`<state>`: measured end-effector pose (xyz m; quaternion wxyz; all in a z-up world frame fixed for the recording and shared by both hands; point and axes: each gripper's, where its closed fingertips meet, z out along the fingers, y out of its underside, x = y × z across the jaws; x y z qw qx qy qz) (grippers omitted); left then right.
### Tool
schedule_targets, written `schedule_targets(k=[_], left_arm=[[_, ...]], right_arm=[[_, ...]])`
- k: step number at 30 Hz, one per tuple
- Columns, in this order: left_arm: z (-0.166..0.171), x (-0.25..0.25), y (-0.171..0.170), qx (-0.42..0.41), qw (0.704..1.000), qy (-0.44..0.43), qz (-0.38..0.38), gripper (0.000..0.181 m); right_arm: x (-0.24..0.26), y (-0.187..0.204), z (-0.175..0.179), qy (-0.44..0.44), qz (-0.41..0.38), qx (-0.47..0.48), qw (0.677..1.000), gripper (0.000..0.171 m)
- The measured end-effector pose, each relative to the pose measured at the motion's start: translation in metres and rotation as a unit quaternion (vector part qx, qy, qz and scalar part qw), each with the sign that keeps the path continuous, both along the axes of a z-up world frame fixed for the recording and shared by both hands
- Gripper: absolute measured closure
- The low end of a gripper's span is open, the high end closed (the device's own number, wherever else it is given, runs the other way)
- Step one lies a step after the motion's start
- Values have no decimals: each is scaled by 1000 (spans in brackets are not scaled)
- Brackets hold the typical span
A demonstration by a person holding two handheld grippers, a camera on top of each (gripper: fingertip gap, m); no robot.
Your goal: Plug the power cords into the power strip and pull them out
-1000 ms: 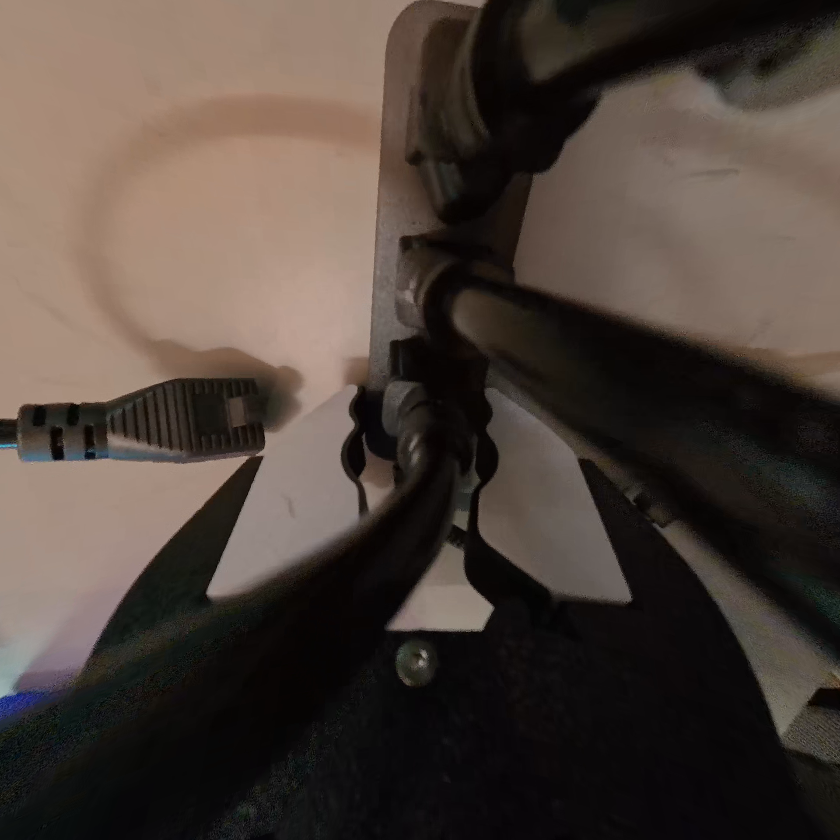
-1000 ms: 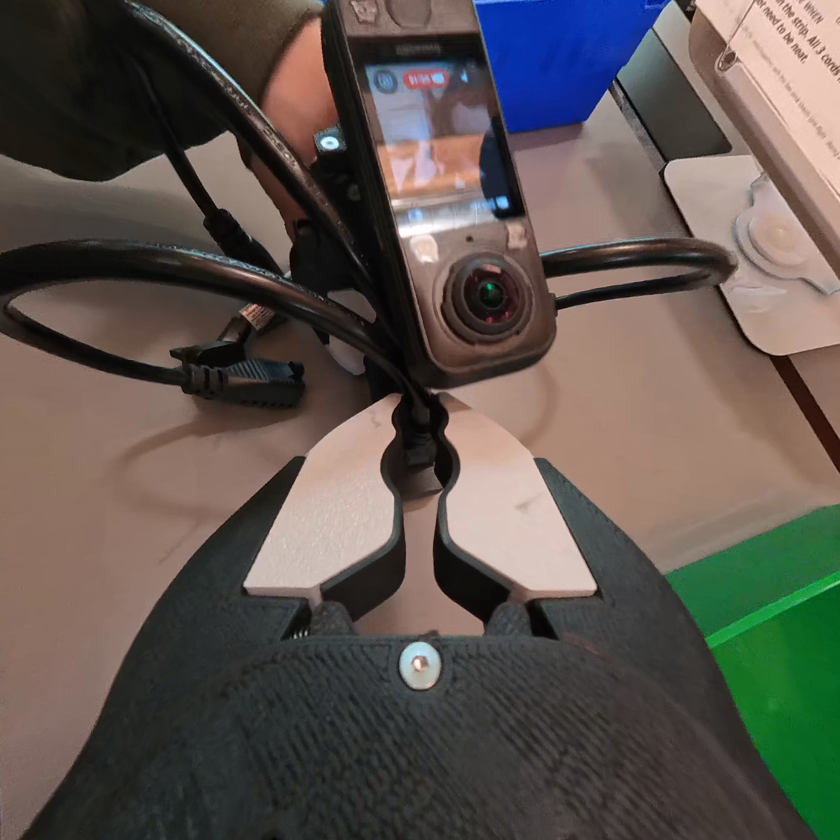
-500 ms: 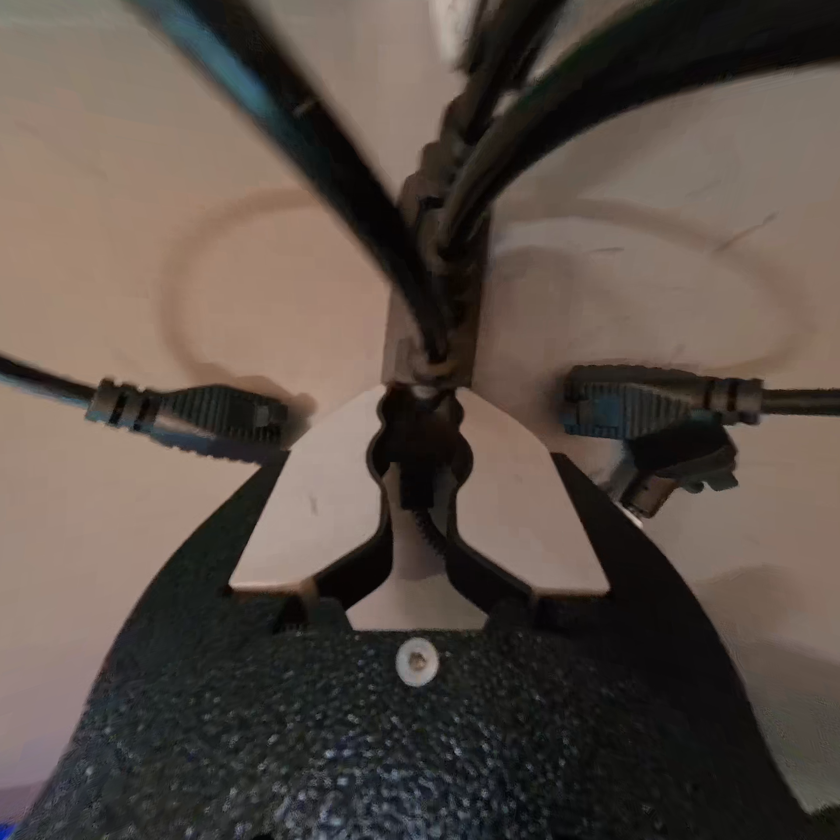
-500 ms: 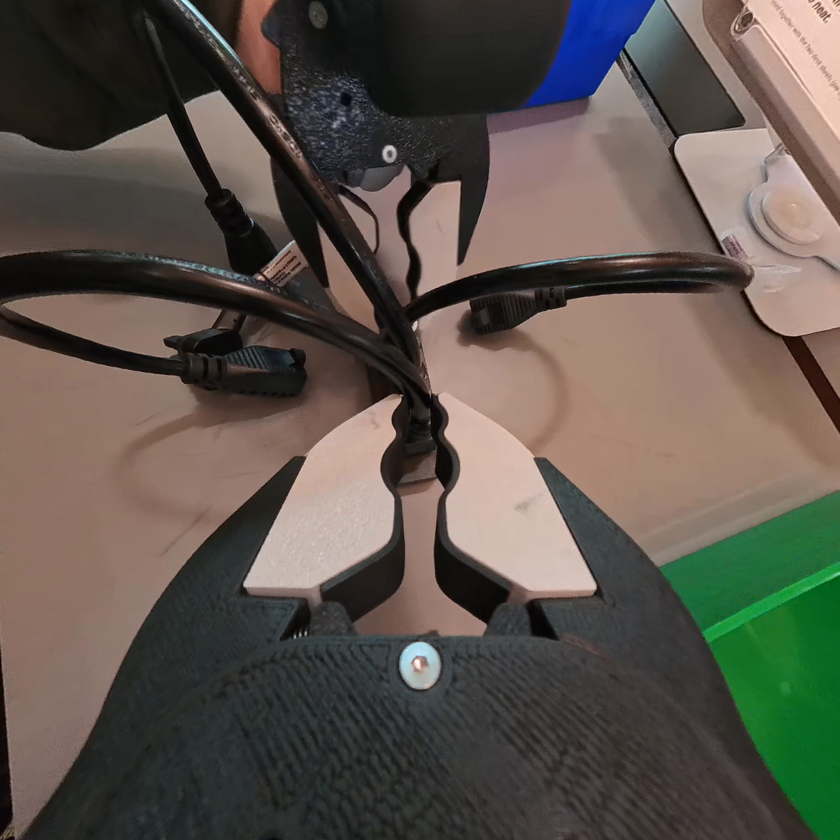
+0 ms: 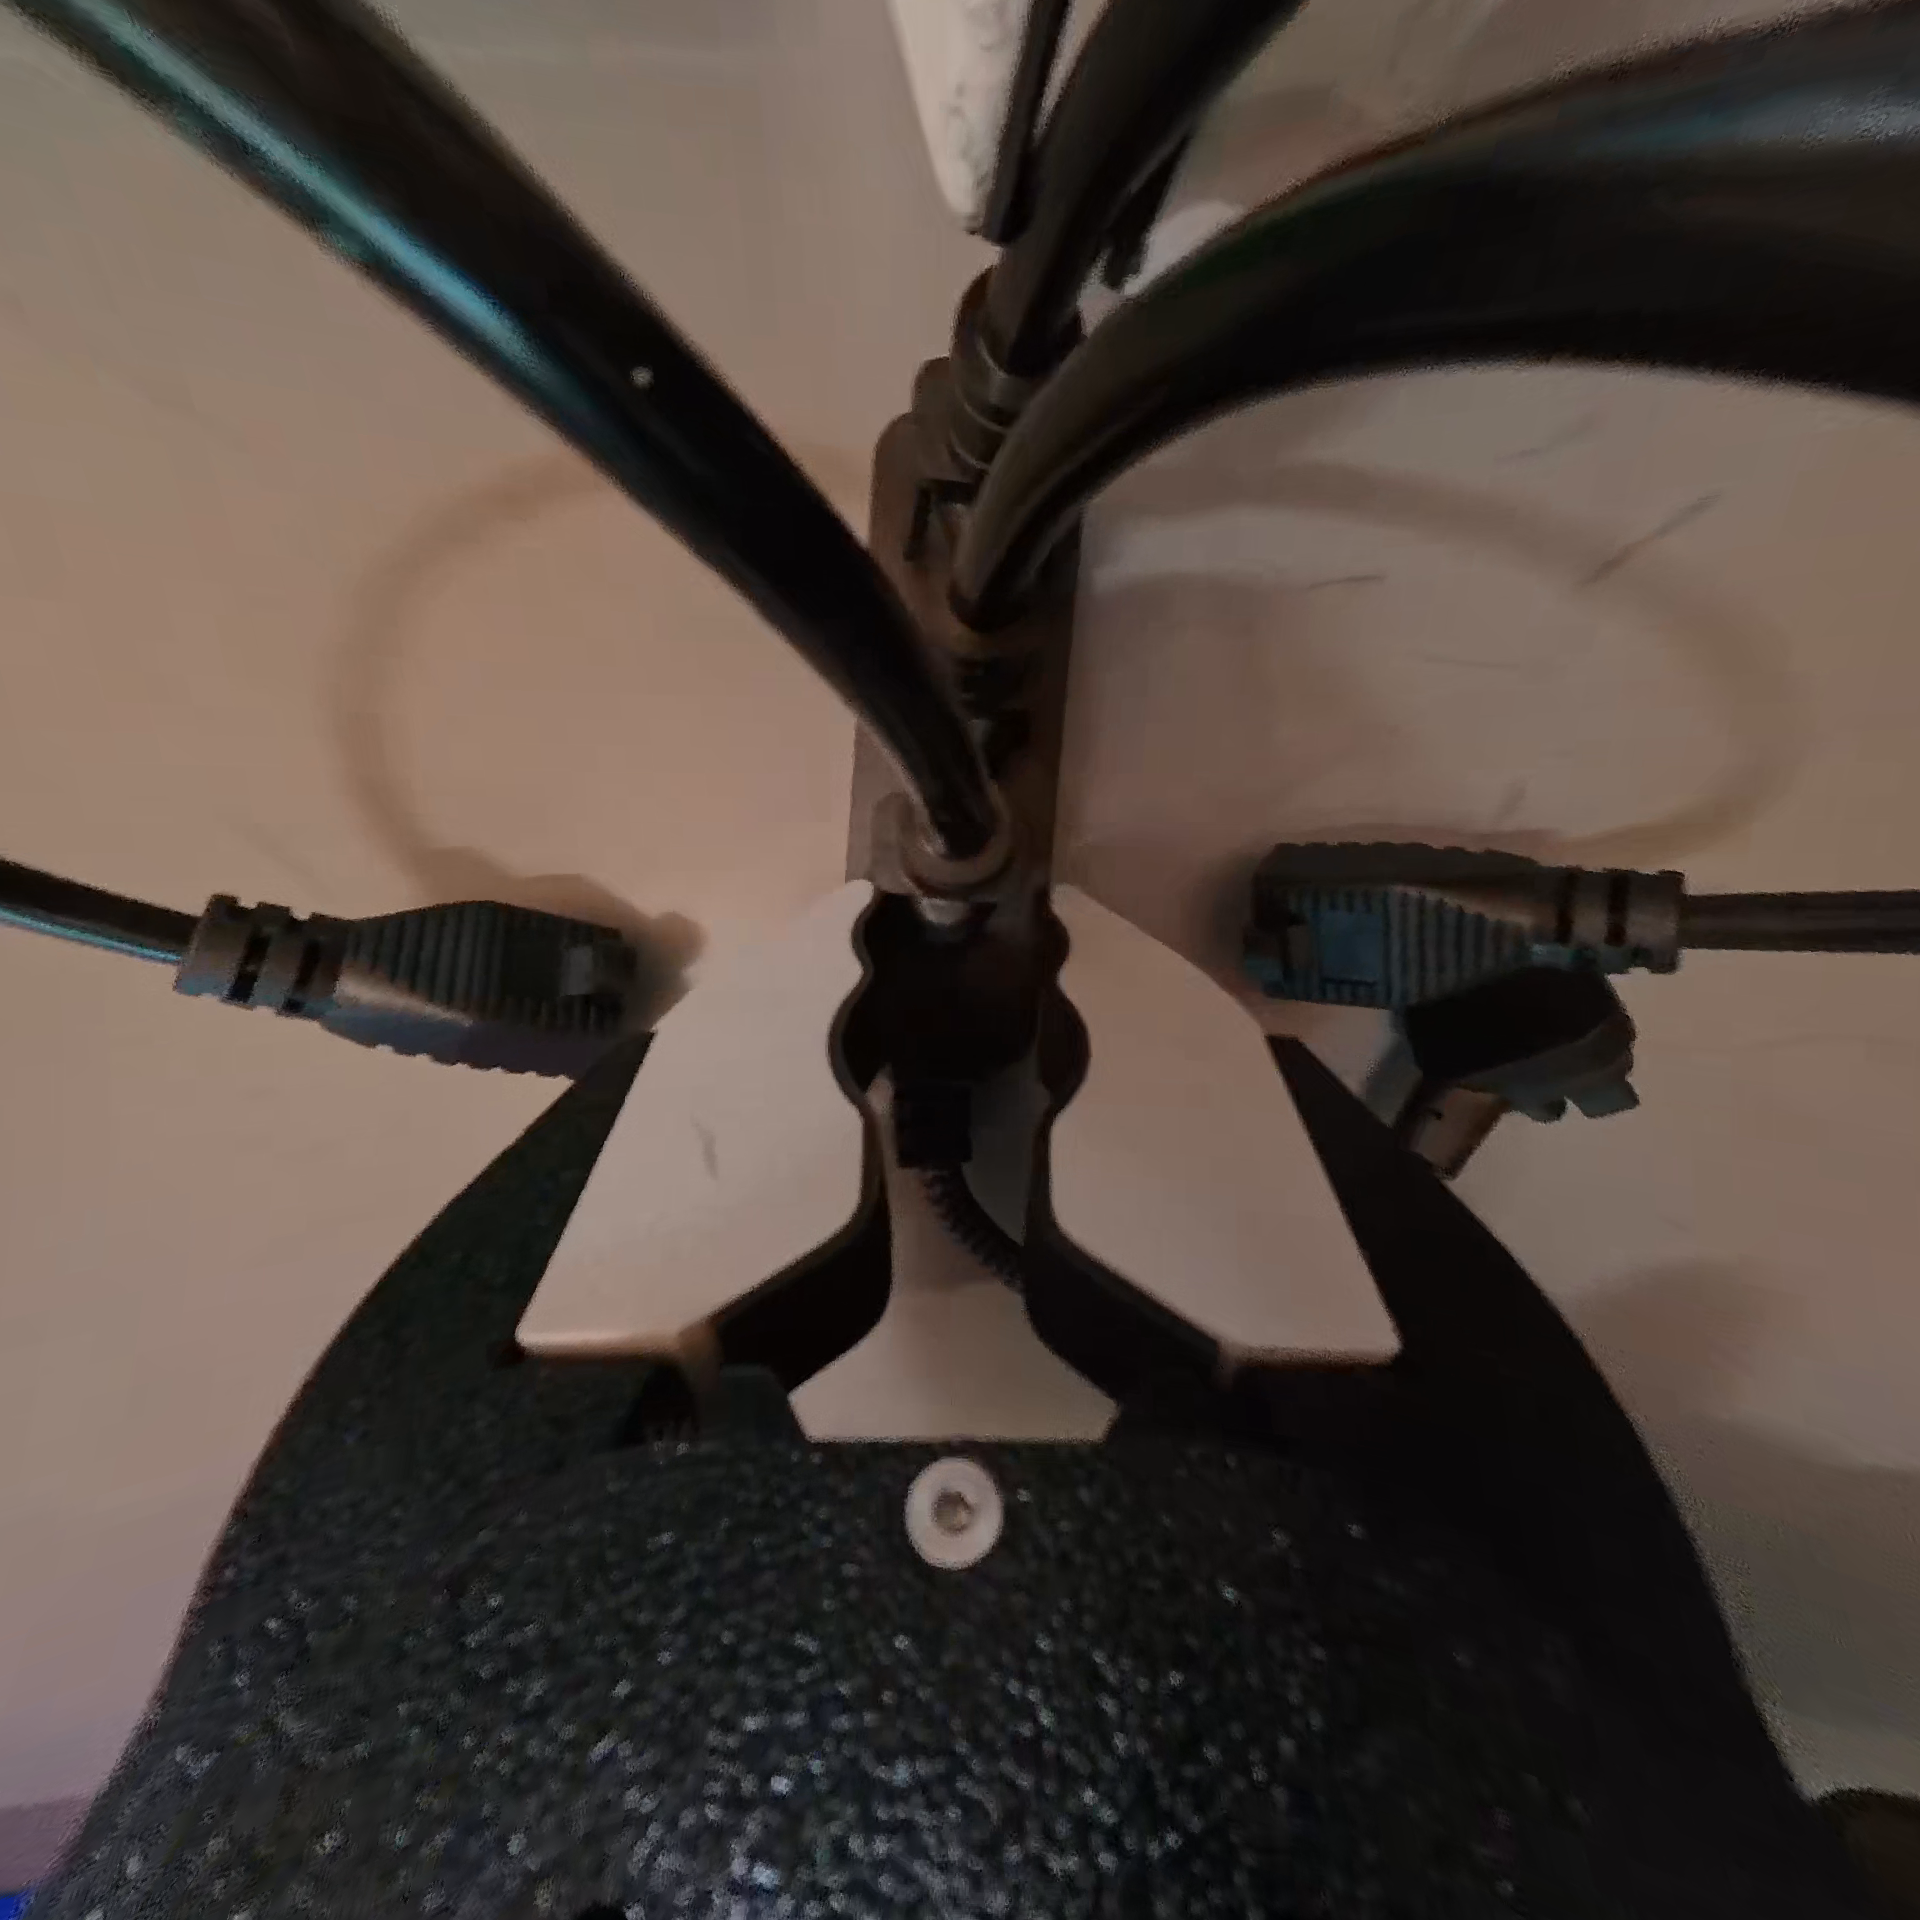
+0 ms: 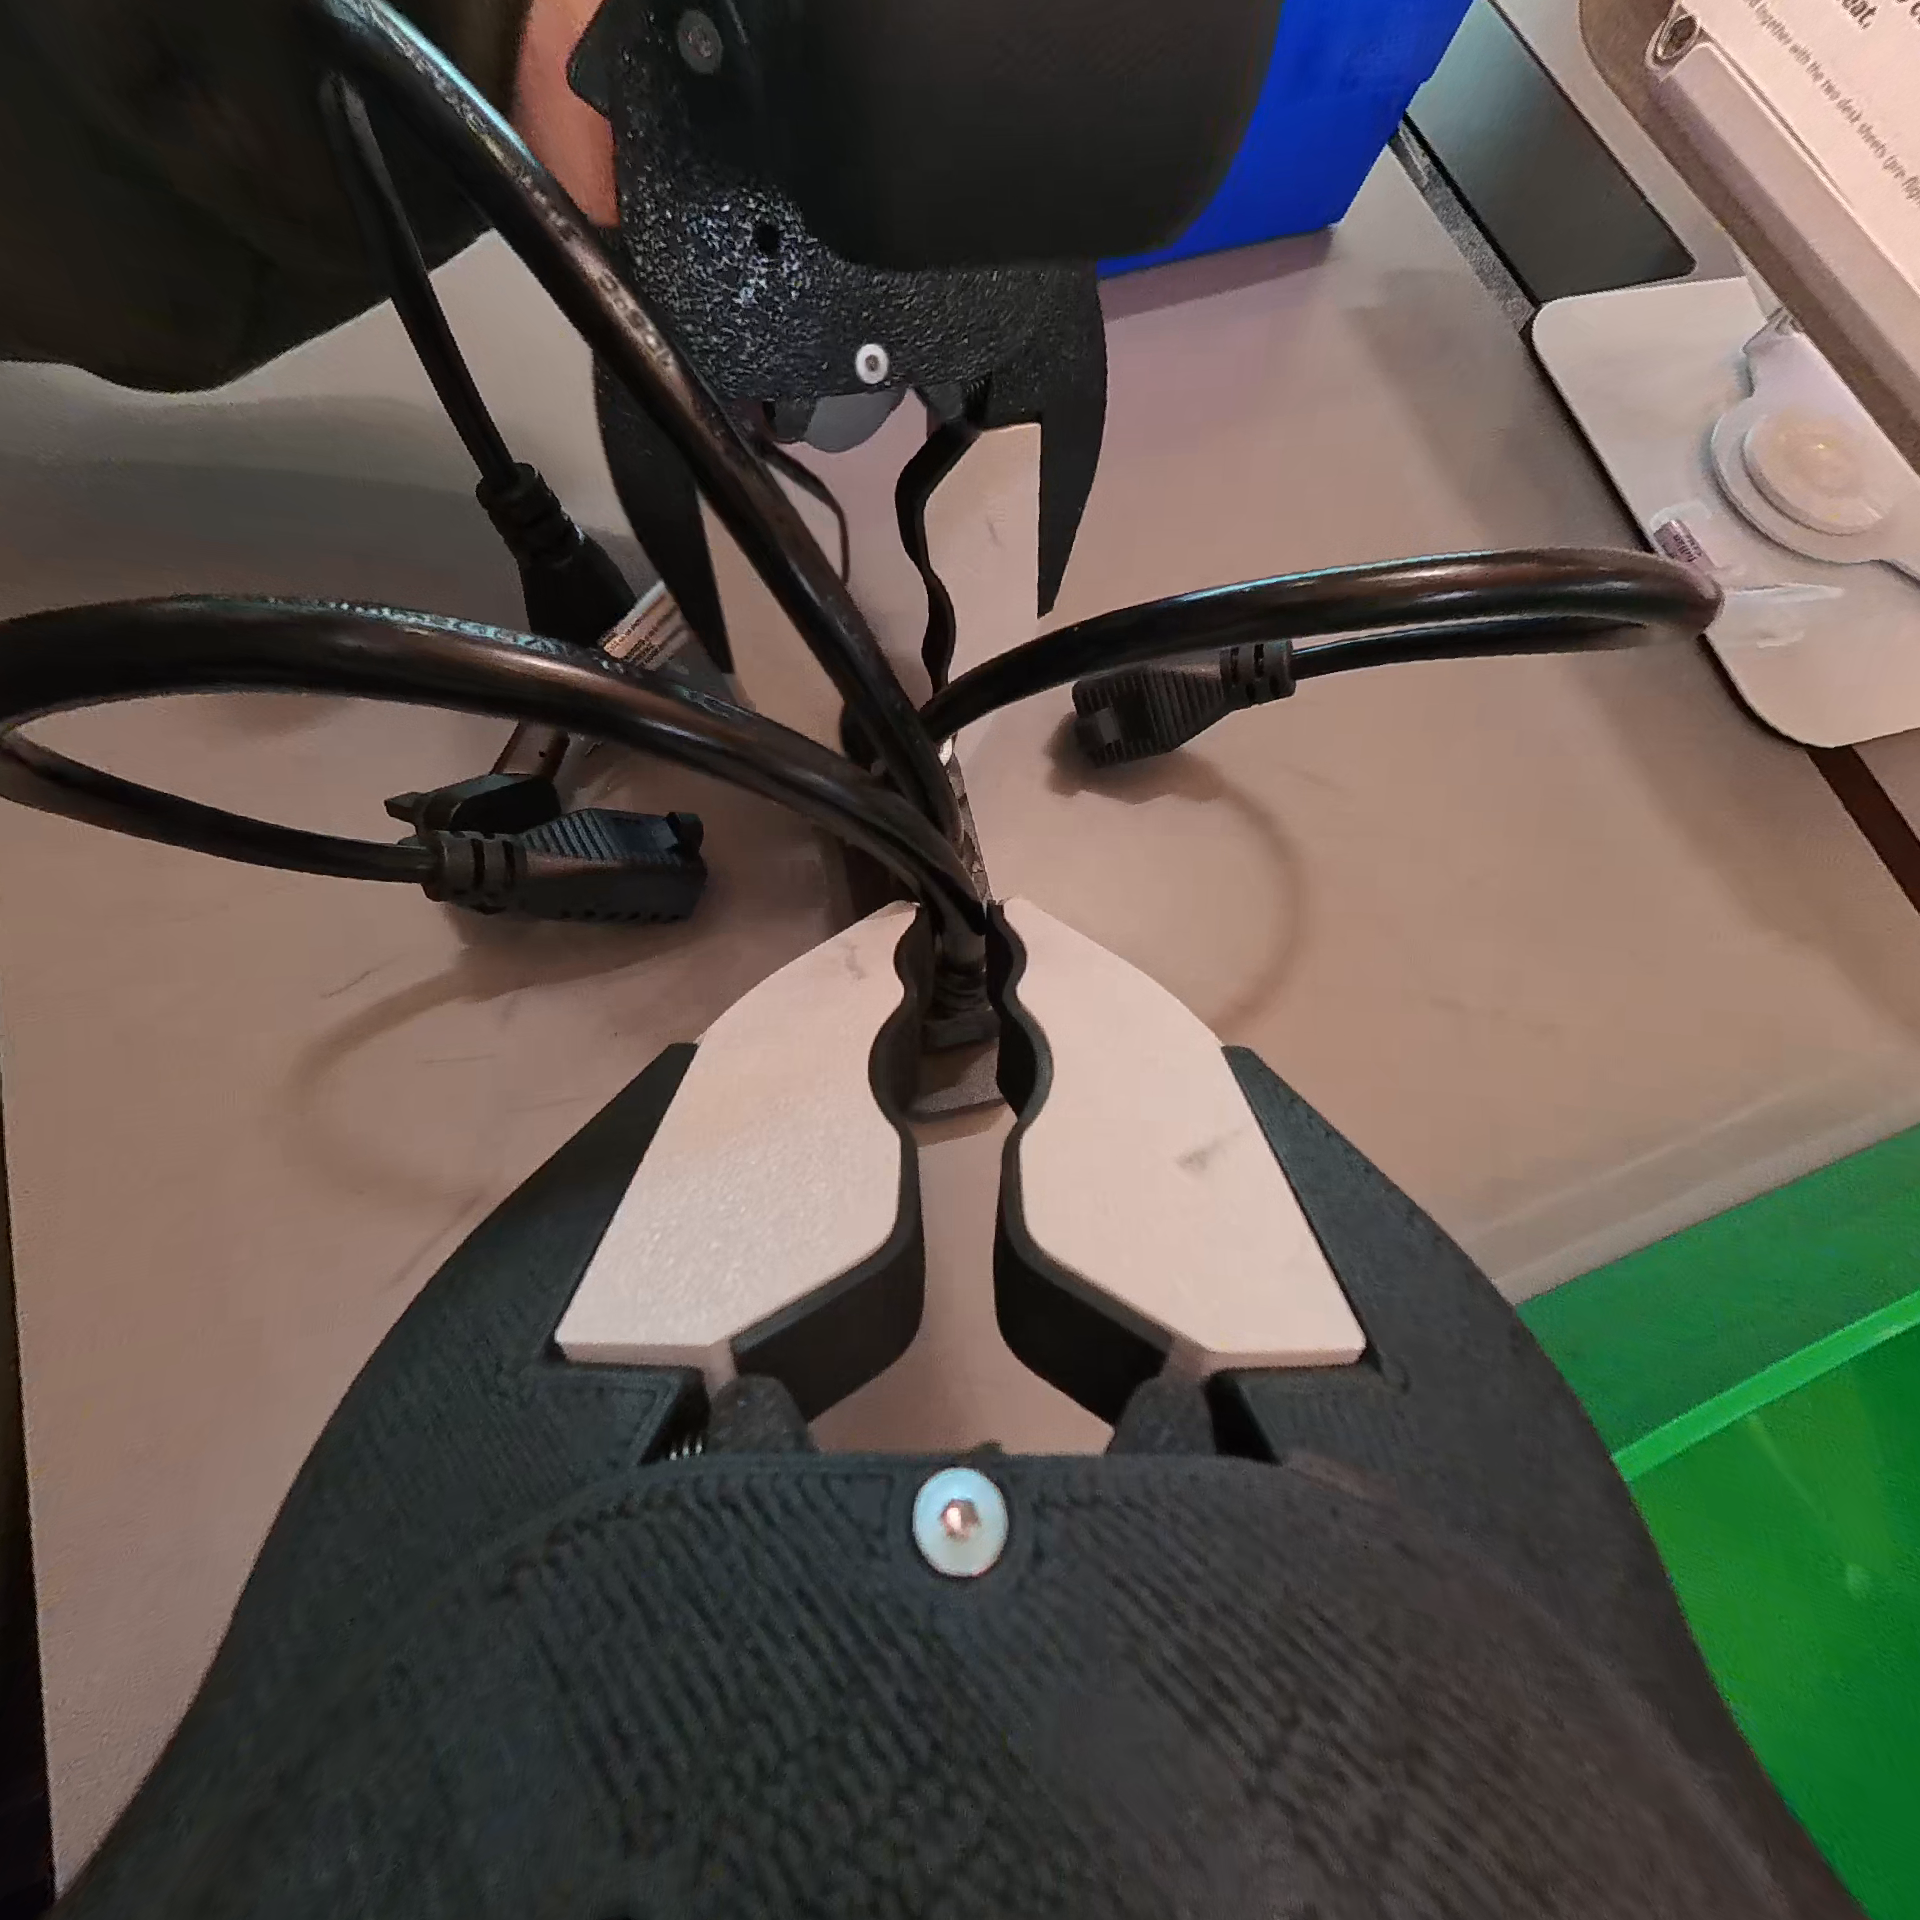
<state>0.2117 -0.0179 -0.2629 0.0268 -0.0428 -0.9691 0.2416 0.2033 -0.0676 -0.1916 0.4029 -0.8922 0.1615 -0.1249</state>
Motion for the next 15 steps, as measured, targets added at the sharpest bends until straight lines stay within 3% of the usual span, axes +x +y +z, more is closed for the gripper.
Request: schedule_targets(k=[5, 7, 10, 12, 15], left_arm=[[1, 2, -1, -10, 1000, 1, 8, 158], [3, 6, -3, -19, 1000, -1, 25, 139], [9, -3, -15, -52, 998, 16, 8, 147], [2, 0, -14, -26, 1000, -5, 5, 156], [-2, 2, -14, -4, 1000, -9, 2, 156]], right_arm=[[1, -1, 0, 0, -3, -2, 1000, 162], [1, -2, -1, 0, -2, -4, 1000, 162], [1, -2, -1, 1, -1, -7, 1000, 162], [1, -1, -1, 0, 3, -11, 1000, 162], [1, -1, -1, 1, 4, -15, 1000, 161]])
